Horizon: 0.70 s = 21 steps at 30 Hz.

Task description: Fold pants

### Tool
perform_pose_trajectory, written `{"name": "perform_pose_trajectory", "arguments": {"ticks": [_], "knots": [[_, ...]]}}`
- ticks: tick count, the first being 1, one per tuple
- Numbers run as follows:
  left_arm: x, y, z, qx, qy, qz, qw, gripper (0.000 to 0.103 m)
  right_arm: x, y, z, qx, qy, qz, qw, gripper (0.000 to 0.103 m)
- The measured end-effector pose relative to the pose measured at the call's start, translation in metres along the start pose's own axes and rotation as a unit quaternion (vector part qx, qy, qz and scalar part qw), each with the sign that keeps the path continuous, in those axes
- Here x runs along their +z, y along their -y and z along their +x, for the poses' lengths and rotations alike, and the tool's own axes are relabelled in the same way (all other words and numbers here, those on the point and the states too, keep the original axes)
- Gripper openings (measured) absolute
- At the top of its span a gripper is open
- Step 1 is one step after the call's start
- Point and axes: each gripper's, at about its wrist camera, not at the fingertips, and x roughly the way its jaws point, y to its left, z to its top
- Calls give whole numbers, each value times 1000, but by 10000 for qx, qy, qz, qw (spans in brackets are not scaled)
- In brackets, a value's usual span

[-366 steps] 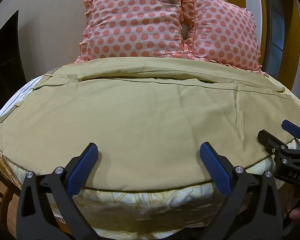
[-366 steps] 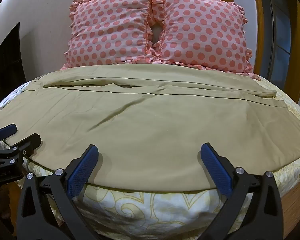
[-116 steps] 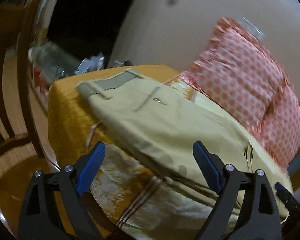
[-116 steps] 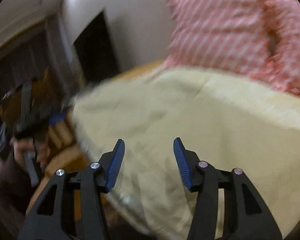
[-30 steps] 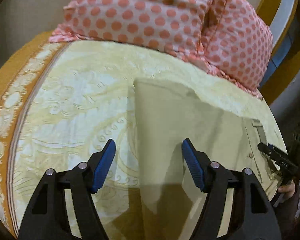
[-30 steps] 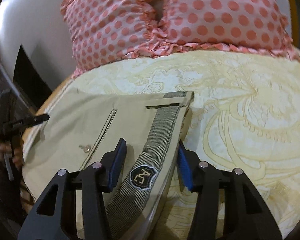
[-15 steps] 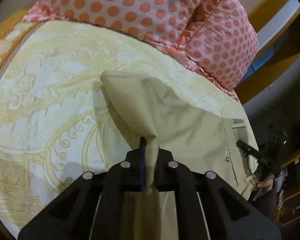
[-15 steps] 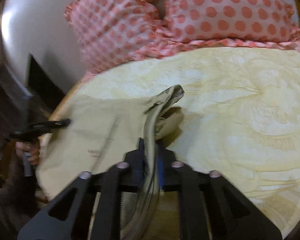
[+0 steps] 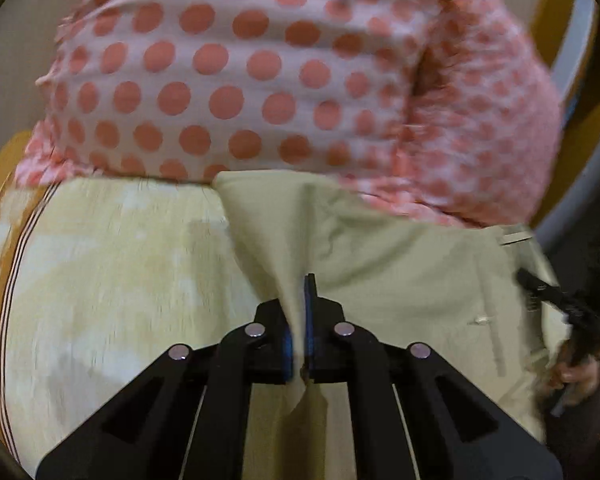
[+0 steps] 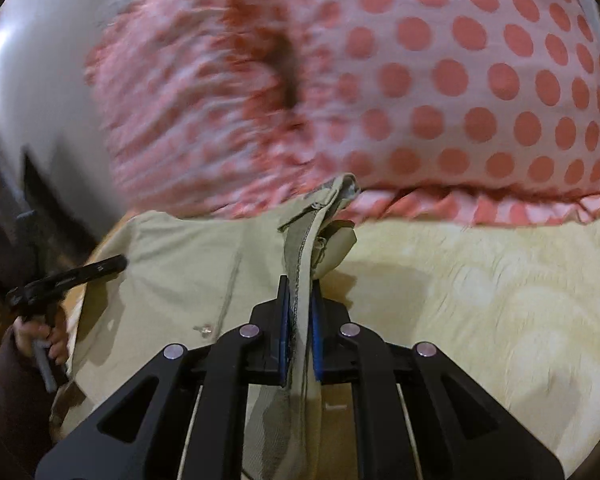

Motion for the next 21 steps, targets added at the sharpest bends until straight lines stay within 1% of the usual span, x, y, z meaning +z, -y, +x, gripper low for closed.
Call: {"name": "perform_pose_trajectory", "arguments": {"ticks": [1, 2, 3, 4, 5, 6, 7, 8, 9, 10, 11, 12, 13, 14, 15, 16, 17, 18, 19, 20, 21], "knots": [[3, -2, 10, 268, -127, -3, 9996, 14, 3, 5, 14, -281, -216, 56, 9994, 16], [3, -4, 11, 341, -193, -50, 9992, 18, 1, 10, 21, -565, -475, 128, 9972, 20], [-1, -7, 4, 346, -130, -105, 9993, 19, -2, 11, 20, -678, -547, 178, 9960, 28], [-6, -7, -10, 444, 86, -8, 9990, 23, -8, 11, 10, -756, -433, 185, 9960, 33], [-12, -5, -23, 545, 277, 149, 9980, 29, -15, 7, -5, -699, -208, 135, 9972, 38], [-20, -2, -40, 544, 445, 270, 9972, 42, -20, 3, -14, -559, -92, 111, 9983, 51], [-29, 1, -53, 352, 537, 264, 9976, 50, -26, -5, -26, -301, 11, 71, 9995, 60], [-34, 3, -60, 125, 521, 243, 9983, 53, -31, -12, -33, -83, 34, 35, 10000, 62], [-43, 9, -66, -285, 412, 216, 9985, 54, -36, -19, -38, 189, 27, 34, 9998, 63], [-52, 16, -67, -646, 280, 214, 9973, 58, -39, -21, -39, 433, -11, 89, 9990, 65], [-57, 20, -66, -782, 175, 232, 9965, 64, -43, -22, -36, 845, -149, 272, 9959, 68], [-63, 27, -56, -920, -80, 235, 9954, 66, -45, -21, -28, 1070, -310, 474, 9926, 75], [-66, 31, -44, -937, -297, 180, 9950, 67, -50, -15, -16, 1149, -624, 883, 9875, 79], [-68, 31, -30, -887, -543, 94, 9945, 65, -56, -6, -4, 1137, -844, 1269, 9818, 78], [-70, 28, -20, -828, -604, -7, 9947, 66, -59, 10, -3, 1448, -699, 1811, 9702, 77], [-70, 28, -22, -689, -421, 44, 9967, 67, -61, 20, -2, 1591, -715, 2230, 9591, 74], [-70, 28, -22, -342, -542, 50, 9979, 64, -65, 31, -6, 1645, -702, 2780, 9438, 73], [-73, 27, -28, -285, -537, -7, 9981, 65, -68, 32, -16, 1459, -652, 2980, 9411, 74], [-79, 27, -38, -278, -459, -56, 9985, 69, -69, 26, -26, 1254, -609, 2850, 9483, 76], [-87, 28, -50, -258, -352, -42, 9990, 79, -72, 9, -42, 939, -483, 2407, 9648, 81], [-101, 31, -68, -117, -192, 85, 9997, 84, -78, -14, -59, 629, -317, 1868, 9799, 100]]}}
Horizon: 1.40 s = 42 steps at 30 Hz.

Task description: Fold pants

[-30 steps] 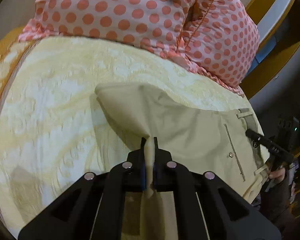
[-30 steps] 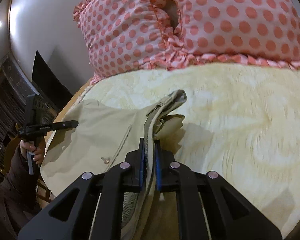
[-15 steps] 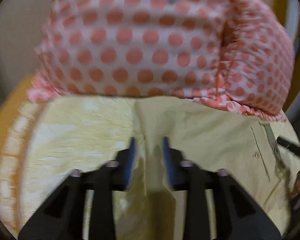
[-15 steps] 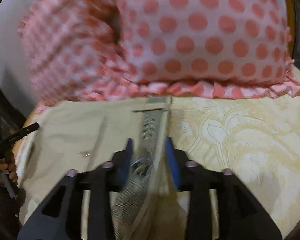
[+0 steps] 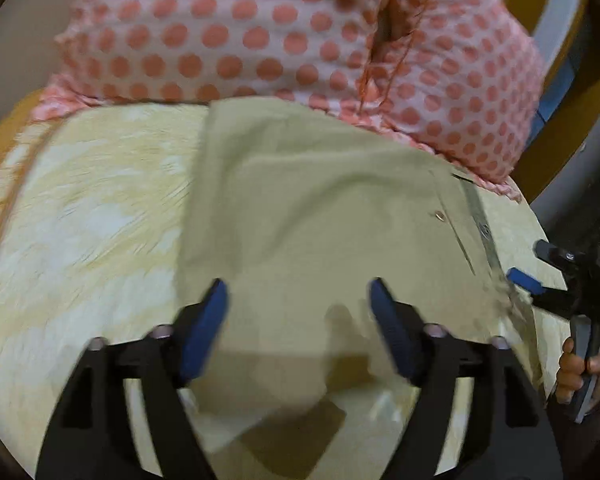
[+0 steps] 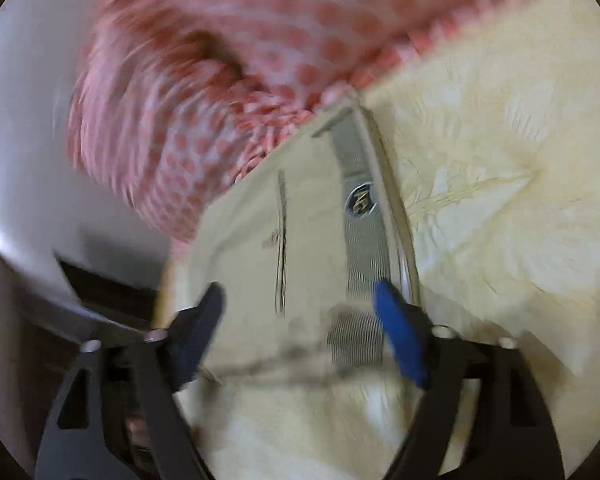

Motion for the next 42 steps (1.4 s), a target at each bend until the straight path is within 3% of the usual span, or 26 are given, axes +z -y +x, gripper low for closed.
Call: {"name": "perform_pose_trajectory", "arguments": {"ticks": [2, 4, 6, 10, 12, 16, 24, 42], "knots": [[-32, 13, -28, 517, 320, 296, 9977, 97, -35, -32, -10, -415, 208, -909, 9948, 102], [-55, 19, -45, 846, 503, 461, 9941, 101, -72, -54, -9, -632, 291, -1618, 9844, 102], [-82, 23, -54, 1095, 562, 451, 9914, 101, -106, -71, 1, -1112, 406, -2103, 9704, 102], [-115, 26, -48, 1270, 293, 298, 9910, 101, -140, -76, 16, -1688, 566, -2299, 9568, 102], [-126, 31, -50, 1516, 462, 436, 9864, 101, -147, -74, 22, -1888, 491, -2297, 9535, 102], [-135, 30, -55, 1479, 555, 317, 9869, 101, -165, -72, 17, -2357, 662, -2491, 9370, 102], [-144, 32, -57, 1505, 896, 309, 9840, 101, -176, -70, 12, -2389, 947, -2461, 9345, 102], [-143, 29, -57, 1492, 936, 322, 9838, 101, -174, -70, 12, -2379, 955, -2478, 9343, 102]]}}
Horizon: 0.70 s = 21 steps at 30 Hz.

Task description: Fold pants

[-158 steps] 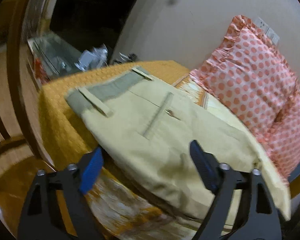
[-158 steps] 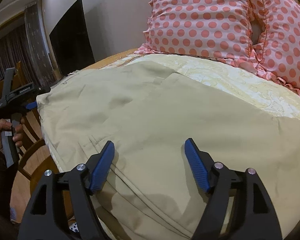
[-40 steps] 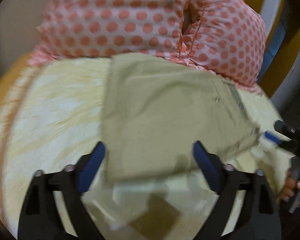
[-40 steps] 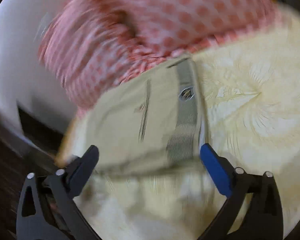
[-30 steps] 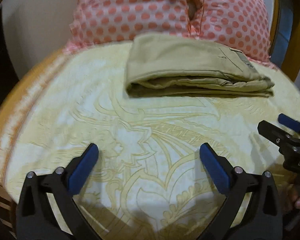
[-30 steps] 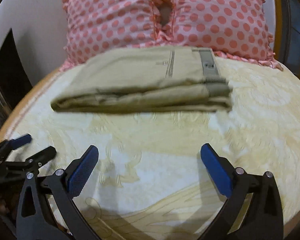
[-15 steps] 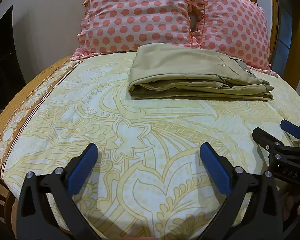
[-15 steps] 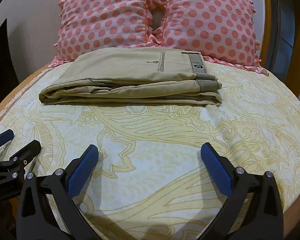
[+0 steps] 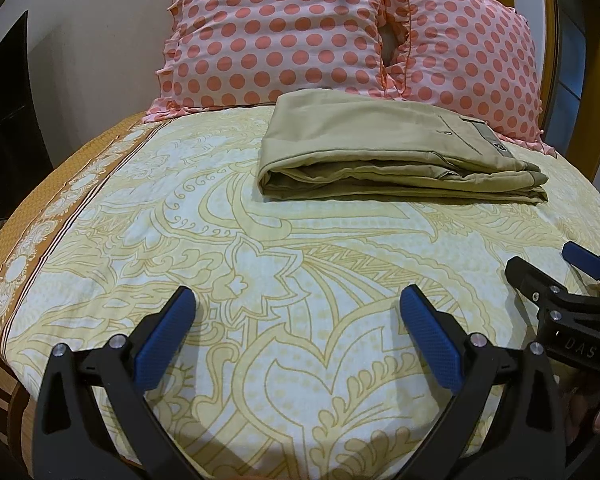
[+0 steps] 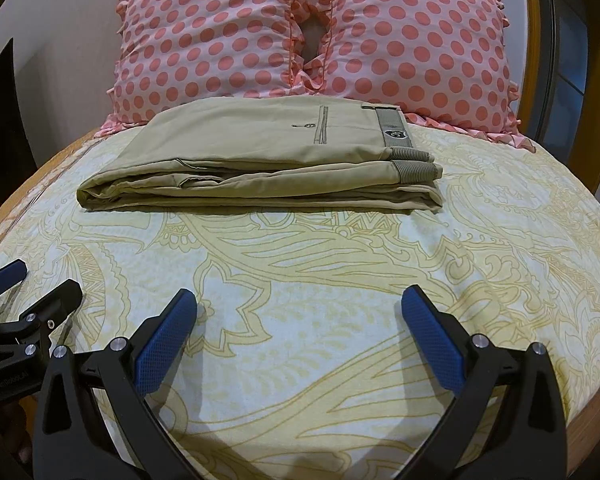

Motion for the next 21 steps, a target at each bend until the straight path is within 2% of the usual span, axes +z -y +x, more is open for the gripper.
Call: {"name": "perform_pose_trajectory", "arguments": {"ticks": [21], "knots": [[0, 2, 0, 15, 7, -13, 10000, 101, 0, 0, 0, -5, 14, 4, 10000, 102]]}}
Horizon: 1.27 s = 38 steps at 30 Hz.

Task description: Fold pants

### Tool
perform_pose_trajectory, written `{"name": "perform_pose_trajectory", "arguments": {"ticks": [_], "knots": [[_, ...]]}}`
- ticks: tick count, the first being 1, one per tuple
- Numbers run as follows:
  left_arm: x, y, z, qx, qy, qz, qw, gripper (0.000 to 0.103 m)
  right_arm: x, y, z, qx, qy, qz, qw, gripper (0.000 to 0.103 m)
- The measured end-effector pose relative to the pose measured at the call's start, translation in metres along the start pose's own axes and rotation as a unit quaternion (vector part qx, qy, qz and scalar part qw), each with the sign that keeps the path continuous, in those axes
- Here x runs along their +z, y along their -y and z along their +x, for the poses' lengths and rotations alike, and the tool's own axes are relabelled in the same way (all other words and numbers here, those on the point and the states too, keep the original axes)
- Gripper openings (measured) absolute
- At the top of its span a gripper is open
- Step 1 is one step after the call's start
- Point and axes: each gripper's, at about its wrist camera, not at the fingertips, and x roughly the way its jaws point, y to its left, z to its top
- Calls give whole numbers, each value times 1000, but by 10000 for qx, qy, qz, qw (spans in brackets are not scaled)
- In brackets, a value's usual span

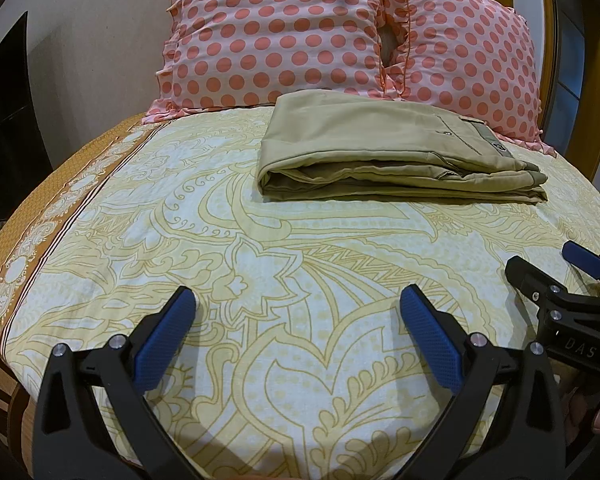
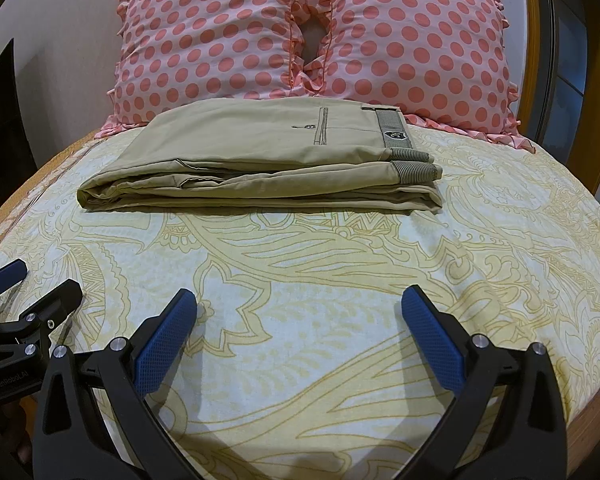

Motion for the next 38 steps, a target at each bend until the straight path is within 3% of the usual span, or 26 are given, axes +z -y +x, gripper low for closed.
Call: {"name": "perform_pose_trajectory", "arguments": {"ticks": [38], "knots": [[0, 2, -1, 11, -13, 6, 10000, 101, 0, -1, 1, -11, 19, 8, 10000, 102]]}}
